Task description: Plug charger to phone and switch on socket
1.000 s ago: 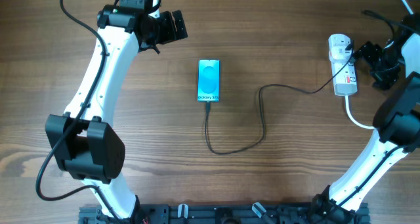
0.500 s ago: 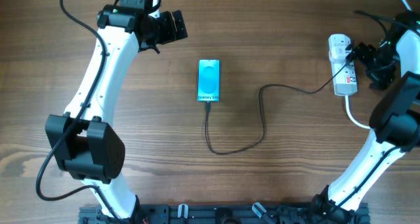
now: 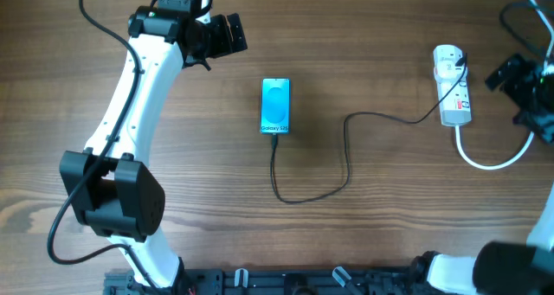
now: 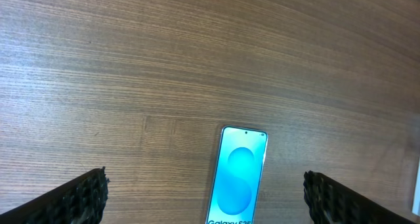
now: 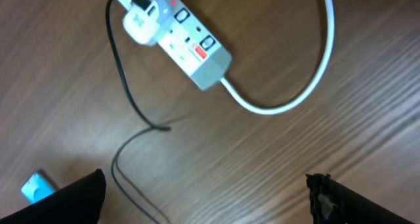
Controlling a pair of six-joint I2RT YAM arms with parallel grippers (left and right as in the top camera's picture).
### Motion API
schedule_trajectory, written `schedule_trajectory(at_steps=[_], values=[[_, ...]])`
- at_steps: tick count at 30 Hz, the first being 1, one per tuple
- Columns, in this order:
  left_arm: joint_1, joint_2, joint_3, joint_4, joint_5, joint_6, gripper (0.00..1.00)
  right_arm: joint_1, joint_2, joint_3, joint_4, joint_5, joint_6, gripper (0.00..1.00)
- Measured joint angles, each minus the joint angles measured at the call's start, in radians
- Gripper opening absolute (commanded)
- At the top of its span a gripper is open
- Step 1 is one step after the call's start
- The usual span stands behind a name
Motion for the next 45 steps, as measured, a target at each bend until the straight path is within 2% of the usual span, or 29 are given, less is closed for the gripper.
schedule_trajectory(at_steps=[4, 7, 10, 13, 20, 26, 28, 31, 35, 37, 40, 45], values=[[0.000, 0.000, -0.001, -0.003, -0.004, 0.000, 1.00, 0.017, -0.203, -0.238, 0.064, -0.086, -0.027, 1.00], [0.000, 0.000, -0.001, -0.002, -0.007, 0.000, 1.00, 0.087, -0.393, -0.415, 0.115, -0.115, -0.046, 1.00], [0.000, 0.000, -0.002, -0.003, -0.007, 0.000, 1.00, 0.133, -0.568, -0.502, 0.129, -0.123, -0.045, 1.00], [0.000, 0.000, -0.002, -0.003, -0.007, 0.000, 1.00, 0.135, -0.676, -0.508, 0.124, -0.123, 0.002, 1.00], [0.000, 0.000, -0.002, -0.003, -0.007, 0.000, 1.00, 0.135, -0.658, -0.510, 0.121, -0.142, 0.089, 1.00], [0.000, 0.000, -0.002, -0.003, -0.007, 0.000, 1.00, 0.135, -0.579, -0.510, 0.121, -0.142, 0.097, 1.00], [0.000, 0.000, -0.002, -0.003, -0.007, 0.000, 1.00, 0.135, -0.550, -0.512, 0.137, -0.145, 0.040, 1.00], [0.000, 0.000, -0.002, -0.002, -0.007, 0.000, 1.00, 0.188, -0.569, -0.521, 0.241, -0.189, -0.146, 1.00], [0.000, 0.000, -0.002, -0.003, -0.007, 0.000, 1.00, 0.336, -0.727, -0.531, 0.355, -0.219, -0.358, 1.00], [0.000, 0.000, -0.002, -0.003, -0.007, 0.000, 1.00, 0.383, -0.825, -0.566, 0.435, -0.227, -0.416, 1.00], [0.000, 0.000, -0.002, -0.003, -0.007, 0.000, 1.00, 0.390, -1.017, -0.753, 0.570, -0.232, -0.462, 1.00], [0.000, 0.000, -0.002, -0.003, -0.007, 0.000, 1.00, 0.390, -1.207, -1.119, 0.874, -0.246, -0.477, 1.00]])
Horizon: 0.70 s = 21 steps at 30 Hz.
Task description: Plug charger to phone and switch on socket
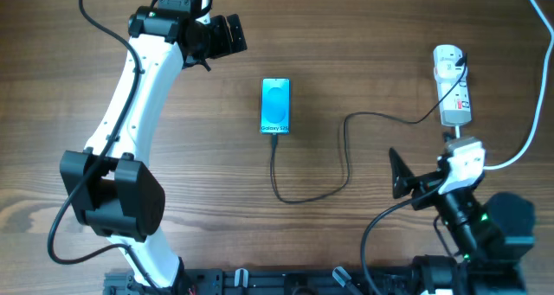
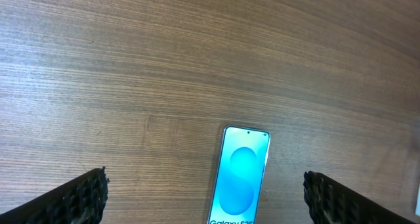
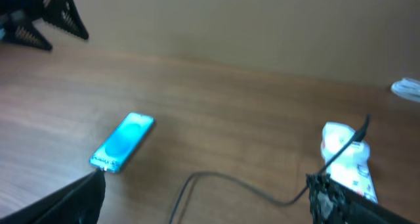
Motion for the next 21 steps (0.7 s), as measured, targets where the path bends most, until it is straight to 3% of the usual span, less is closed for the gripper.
schedule_trajectory(at_steps=[4, 7, 13, 21], values=[[0.000, 0.000, 0.000, 0.000, 0.000, 0.000, 1.00, 0.000, -0.163, -0.233, 0.282, -0.004, 0.003, 1.00], [0.000, 0.000, 0.000, 0.000, 0.000, 0.000, 1.00, 0.000, -0.235, -0.366, 0.381, -0.003, 0.019, 1.00], [0.000, 0.000, 0.000, 0.000, 0.000, 0.000, 1.00, 0.000, -0.290, -0.473, 0.450, 0.070, 0.117, 1.00], [0.000, 0.000, 0.000, 0.000, 0.000, 0.000, 1.00, 0.005, -0.293, -0.531, 0.504, 0.085, 0.103, 1.00]])
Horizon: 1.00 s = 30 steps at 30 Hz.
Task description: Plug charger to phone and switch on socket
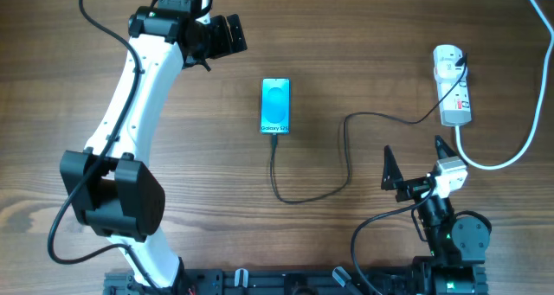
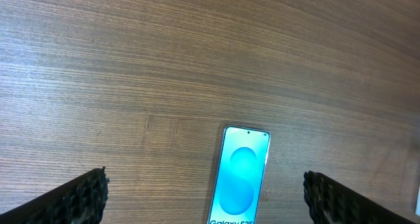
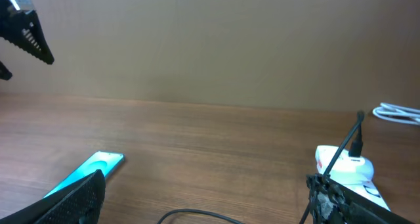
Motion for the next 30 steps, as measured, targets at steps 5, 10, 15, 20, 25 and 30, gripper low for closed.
schedule_trajectory(at_steps=[5, 10, 15, 20, 25, 30], values=[[0.000, 0.000, 0.000, 0.000, 0.000, 0.000, 1.00, 0.000, 0.000, 0.000, -0.018, 0.037, 0.009, 1.00], [0.000, 0.000, 0.000, 0.000, 0.000, 0.000, 1.00, 0.000, 0.000, 0.000, -0.023, 0.074, 0.014, 1.00], [0.000, 0.000, 0.000, 0.000, 0.000, 0.000, 1.00, 0.000, 0.000, 0.000, -0.023, 0.079, 0.000, 1.00], [0.000, 0.000, 0.000, 0.000, 0.000, 0.000, 1.00, 0.000, 0.000, 0.000, -0.023, 0.082, 0.000, 1.00], [0.000, 0.000, 0.000, 0.000, 0.000, 0.000, 1.00, 0.000, 0.000, 0.000, -0.023, 0.085, 0.000, 1.00], [0.000, 0.000, 0.000, 0.000, 0.000, 0.000, 1.00, 0.000, 0.000, 0.000, -0.023, 0.085, 0.000, 1.00]])
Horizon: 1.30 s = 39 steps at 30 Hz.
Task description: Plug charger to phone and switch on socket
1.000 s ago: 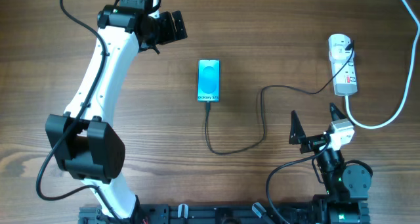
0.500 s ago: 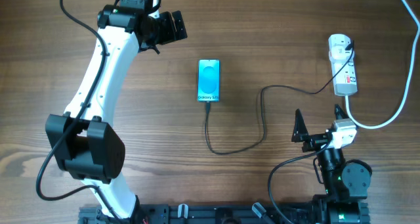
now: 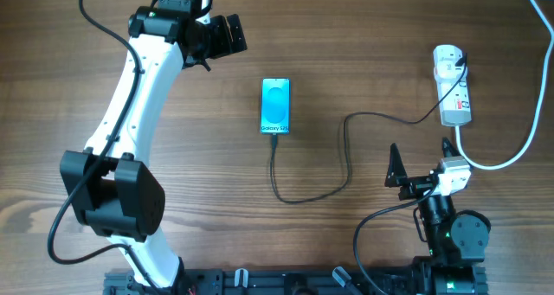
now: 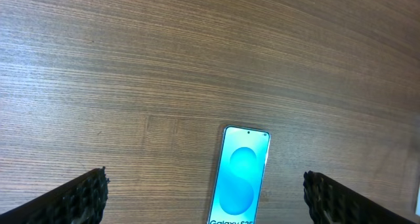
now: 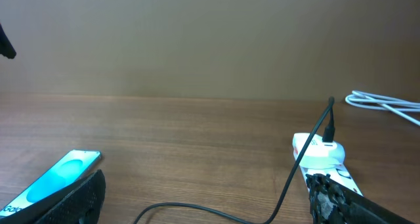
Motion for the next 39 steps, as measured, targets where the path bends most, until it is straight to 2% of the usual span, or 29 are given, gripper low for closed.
schedule_trajectory(at_steps=[11, 16, 17, 20, 23, 26, 28, 30, 32, 39], values=[[0.000, 0.000, 0.000, 0.000, 0.000, 0.000, 1.00, 0.000, 0.000, 0.000, 0.000, 0.000, 0.000, 1.00], [-0.003, -0.039, -0.039, -0.067, -0.038, 0.001, 1.00, 0.000, 0.000, 0.000, 0.000, 0.000, 0.000, 1.00], [-0.006, -0.079, -0.078, -0.052, -0.056, 0.001, 1.00, 0.000, 0.000, 0.000, 0.001, 0.000, 0.000, 1.00], [-0.024, -0.352, -0.374, 0.097, -0.101, 0.001, 1.00, 0.000, -0.002, 0.000, 0.002, 0.000, 0.000, 1.00], [-0.016, -0.557, -0.596, 0.072, -0.109, 0.001, 1.00, 0.000, -0.004, 0.000, 0.001, 0.000, 0.000, 1.00], [0.019, -0.708, -0.708, 0.097, -0.113, 0.001, 1.00, 0.000, -0.004, 0.000, 0.001, 0.000, 0.000, 1.00], [0.035, -0.840, -0.824, 0.195, -0.103, 0.018, 1.00, 0.000, -0.004, 0.000, 0.001, 0.000, 0.000, 1.00], [0.036, -0.945, -0.940, 0.362, -0.050, 0.084, 1.00, 0.000, -0.005, 0.000, 0.001, 0.000, 0.000, 1.00], [0.045, -1.062, -1.052, 0.463, 0.010, 0.130, 1.00, 0.000, -0.005, 0.000, 0.001, 0.000, 0.000, 1.00], [0.219, -1.527, -1.358, 0.523, 0.178, 0.167, 1.00, 0.000, -0.005, 0.000, 0.001, 0.000, 0.000, 1.00]])
